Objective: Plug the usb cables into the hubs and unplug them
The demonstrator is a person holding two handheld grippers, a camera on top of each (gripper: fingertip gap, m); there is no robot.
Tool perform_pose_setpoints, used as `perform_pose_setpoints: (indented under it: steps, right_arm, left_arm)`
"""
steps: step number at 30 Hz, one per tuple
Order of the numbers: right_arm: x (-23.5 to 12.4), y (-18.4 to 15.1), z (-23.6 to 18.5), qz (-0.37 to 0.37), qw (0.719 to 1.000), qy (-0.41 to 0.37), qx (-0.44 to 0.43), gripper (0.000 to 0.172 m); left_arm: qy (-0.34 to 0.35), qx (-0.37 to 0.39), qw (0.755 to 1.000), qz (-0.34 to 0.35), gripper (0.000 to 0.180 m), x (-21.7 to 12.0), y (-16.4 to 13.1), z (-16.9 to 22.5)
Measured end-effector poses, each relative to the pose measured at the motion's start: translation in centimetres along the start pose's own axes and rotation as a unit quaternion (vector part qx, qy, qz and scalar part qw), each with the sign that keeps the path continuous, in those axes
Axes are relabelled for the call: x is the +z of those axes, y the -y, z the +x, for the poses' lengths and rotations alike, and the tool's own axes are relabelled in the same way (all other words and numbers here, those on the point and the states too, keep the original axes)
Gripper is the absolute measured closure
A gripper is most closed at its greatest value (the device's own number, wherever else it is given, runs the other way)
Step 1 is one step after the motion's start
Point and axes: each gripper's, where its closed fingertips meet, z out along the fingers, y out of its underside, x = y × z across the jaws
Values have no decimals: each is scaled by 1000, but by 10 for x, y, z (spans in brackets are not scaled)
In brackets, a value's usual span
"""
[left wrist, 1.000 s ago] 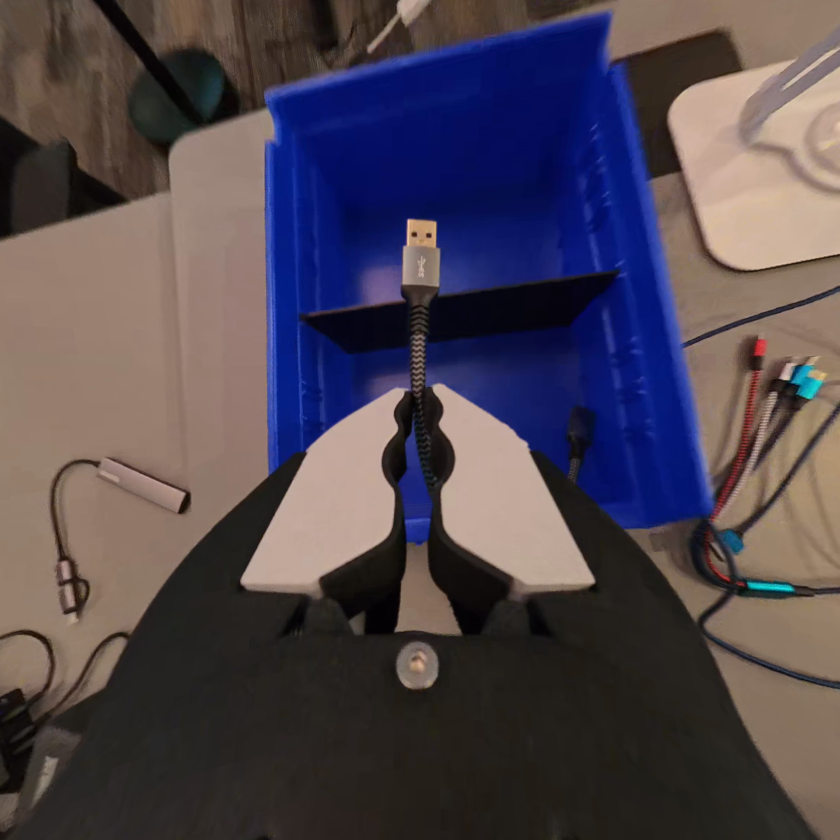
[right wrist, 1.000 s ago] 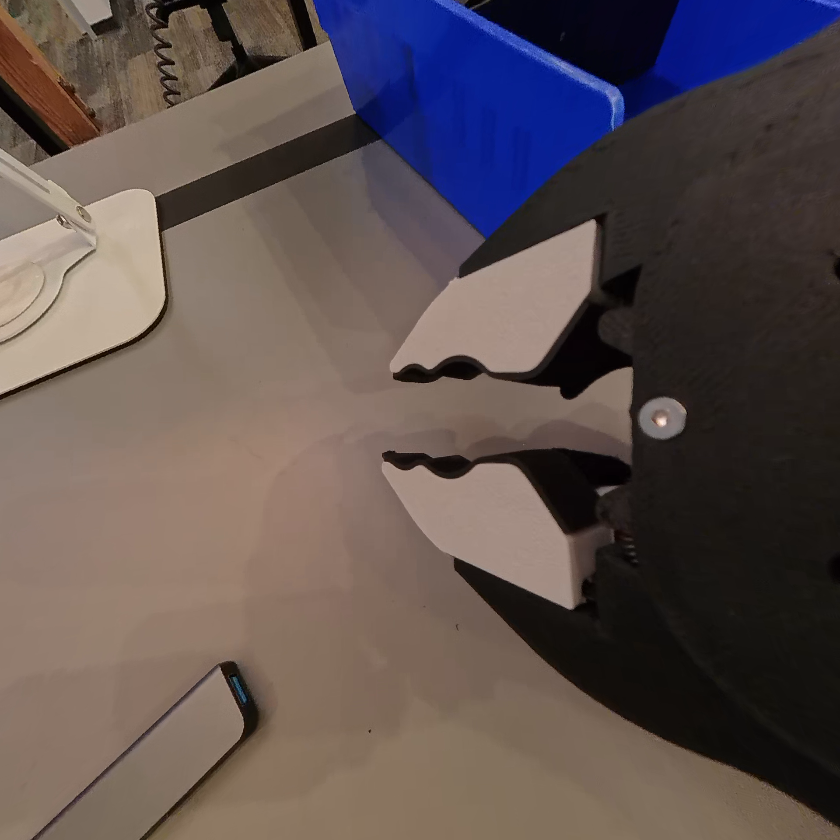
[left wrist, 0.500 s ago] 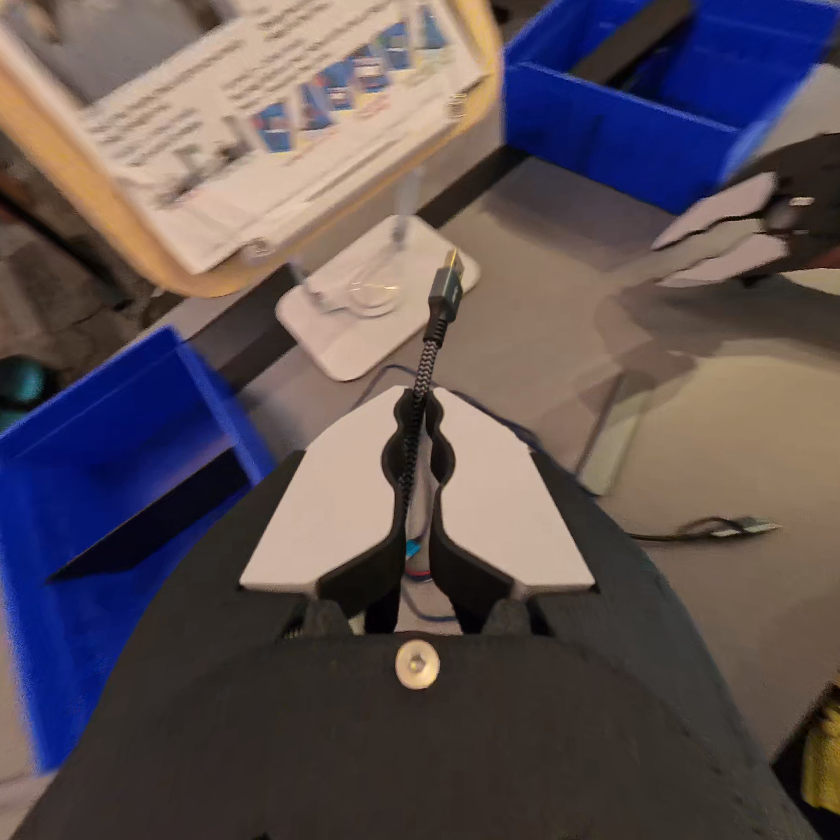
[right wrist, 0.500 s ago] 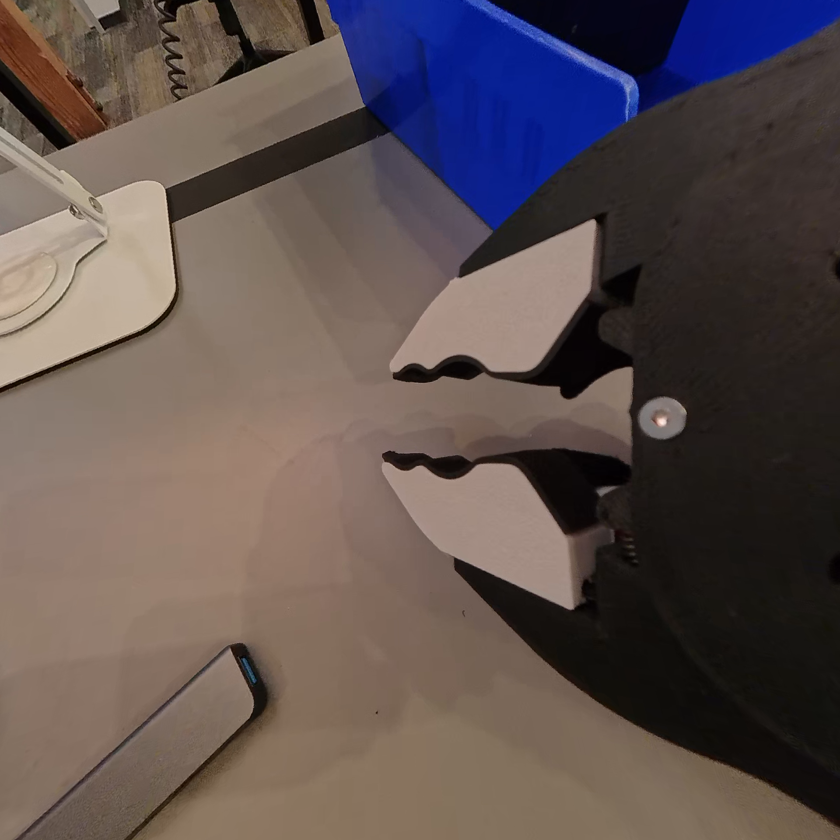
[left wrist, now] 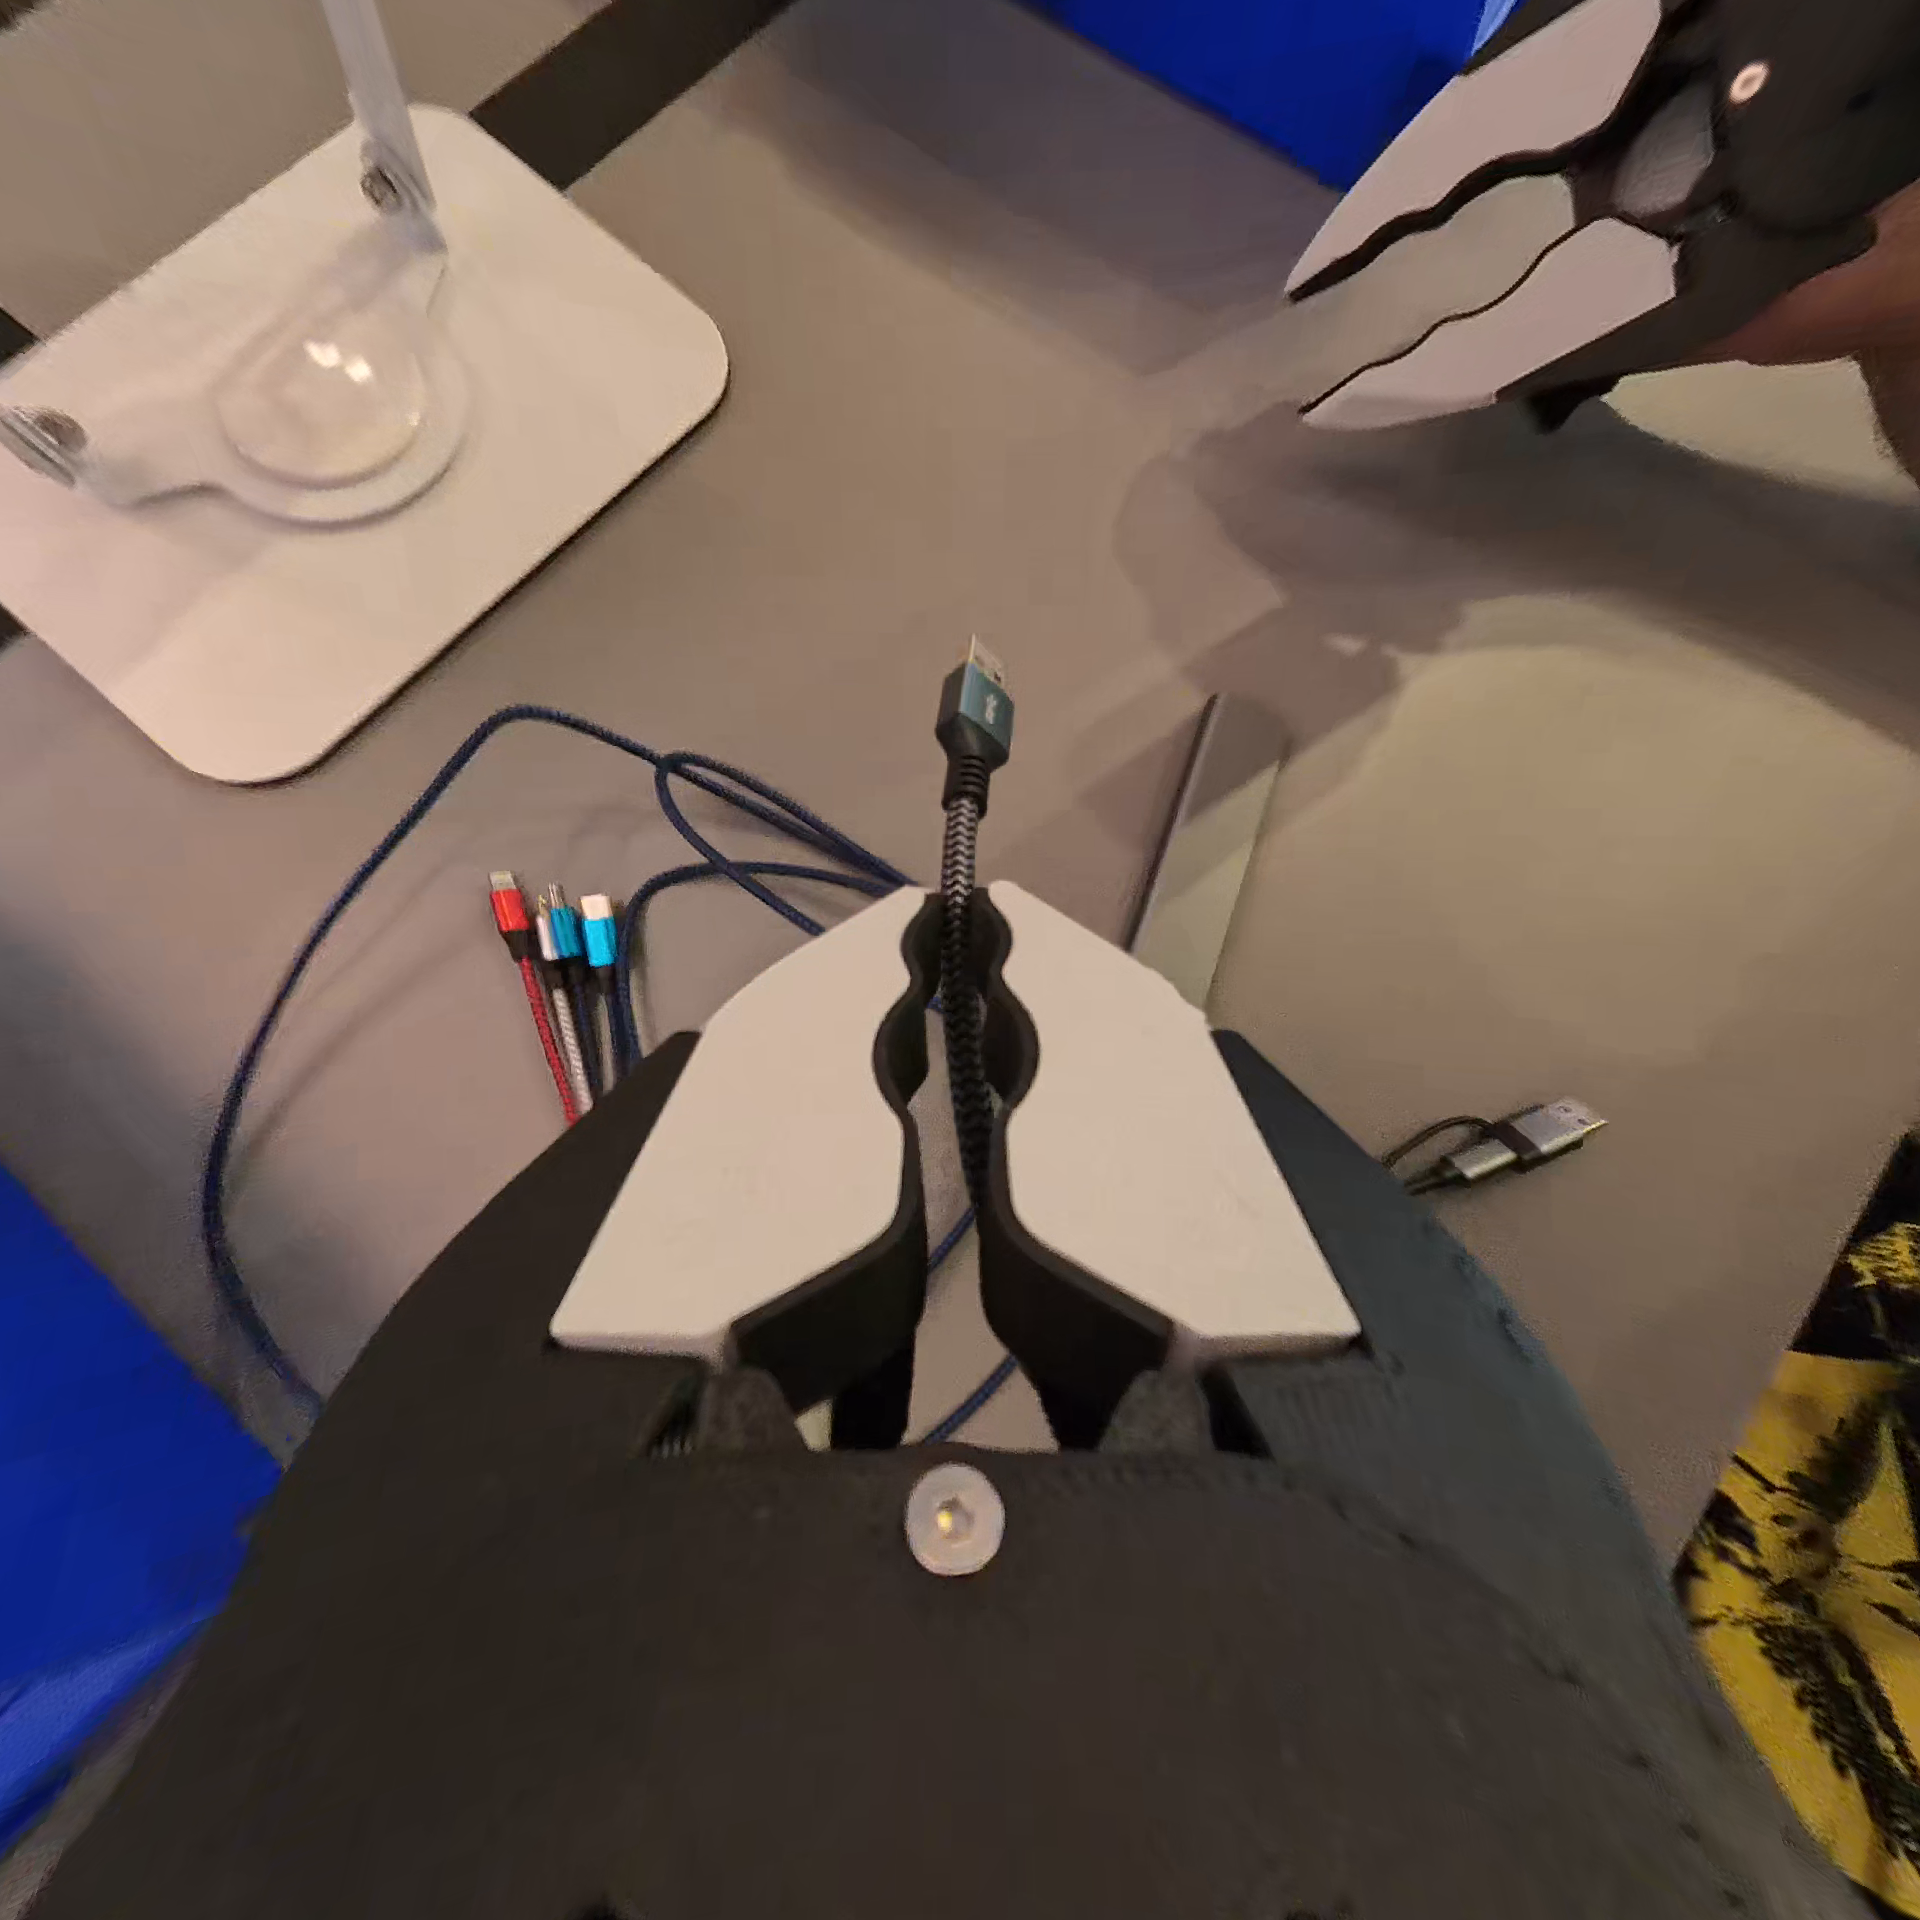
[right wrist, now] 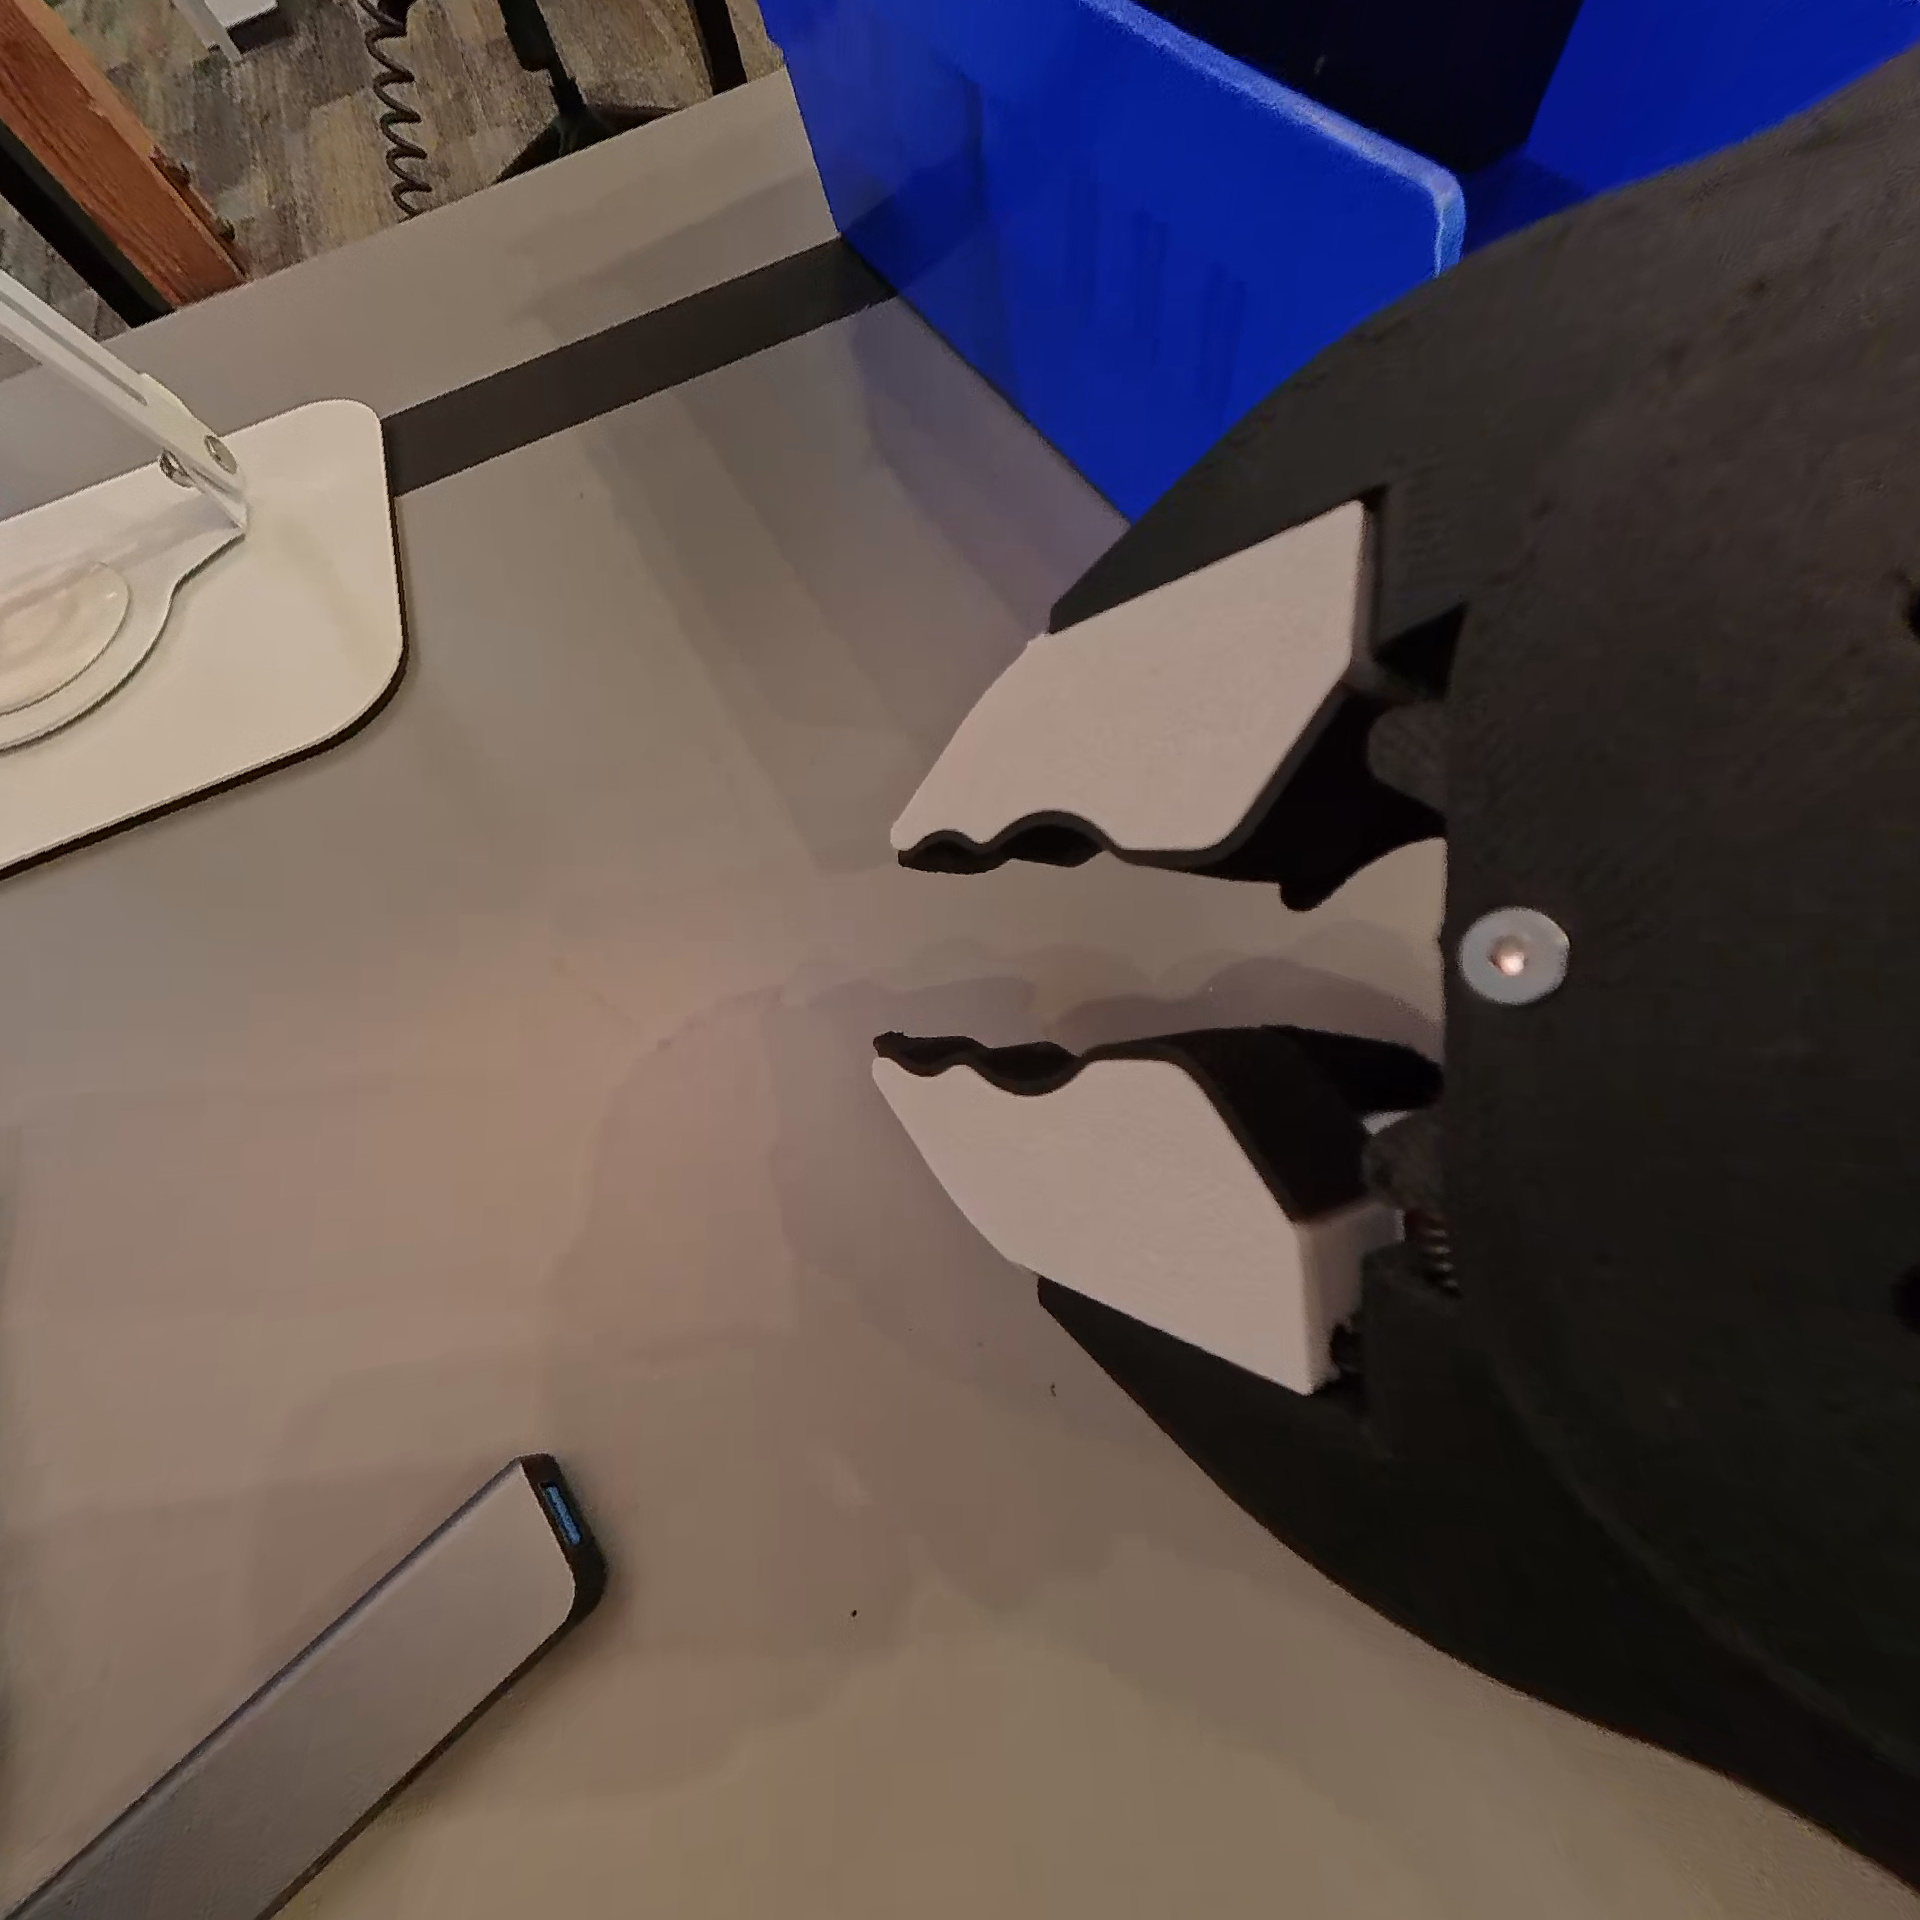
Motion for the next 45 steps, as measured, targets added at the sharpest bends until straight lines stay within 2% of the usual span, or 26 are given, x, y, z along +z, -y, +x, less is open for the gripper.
perform_pose_setpoints:
  steps: [1, 4, 6, 7, 10, 13, 18, 20, 22, 23, 28, 31, 34, 37, 40, 41, 43, 44, 45]
  right_arm:
    - [0, 1, -2, 3, 1000, 5, -1, 141]
    - [-5, 20, -19, 51, 997, 52, -3, 138]
    - [-8, 40, -38, 94, 990, 107, 4, 134]
    - [-7, 47, -48, 103, 986, 130, 5, 129]
    - [3, 57, -77, 84, 978, 192, -17, 116]
    - [17, 56, -104, 42, 967, 251, -35, 111]
    - [41, 67, -111, 15, 958, 284, -49, 111]
    - [42, 72, -115, 13, 944, 327, -38, 121]
    - [40, 73, -117, 6, 931, 365, -28, 140]
    - [39, 73, -118, 5, 926, 375, -31, 140]
    - [32, 70, -123, 22, 925, 374, -70, 143]
    - [22, 70, -124, 31, 932, 346, -105, 143]
    - [9, 76, -121, 35, 939, 306, -152, 144]
    - [-7, 85, -117, 38, 940, 271, -206, 144]
    - [-25, 103, -116, 54, 933, 237, -263, 144]
    - [-32, 110, -117, 62, 929, 228, -284, 144]
    - [-45, 123, -119, 78, 919, 212, -322, 145]
    - [-51, 128, -120, 84, 914, 210, -337, 145]
    - [-55, 132, -121, 87, 910, 208, -348, 145]
  left_arm:
    - [-9, -13, 1000, -4, 175, 4, -6, -2]
    - [18, -35, 998, -45, 175, 15, -37, -27]
    - [-9, -60, 997, -39, 174, 20, -48, -30]
    - [-22, -73, 996, -45, 169, 22, -54, -31]
    - [-18, -83, 995, -53, 133, 23, -65, -37]
    - [-14, -68, 996, -47, 123, 20, -65, -34]
    - [-1, -58, 998, -19, 119, 9, -56, -32]
    - [0, -45, 999, -3, 122, 2, -49, -27]
    - [2, -30, 1000, 6, 122, -4, -43, -23]
    - [7, -23, 1000, 12, 122, -8, -40, -22]
    - [-18, 21, 997, 73, 127, -29, -11, 5]
    - [-57, 51, 994, 74, 127, -27, -2, 36]
    - [-93, 80, 992, 36, 124, -5, -4, 66]
    - [-125, 96, 987, -37, 121, 28, -17, 86]
    - [-195, 76, 969, -133, 121, 50, -37, 110]
    - [-220, 74, 962, -146, 122, 53, -39, 119]
    - [-276, 63, 947, -152, 134, 54, -40, 135]
    - [-295, 60, 943, -144, 149, 53, -38, 138]
    - [-307, 58, 941, -133, 151, 51, -36, 140]
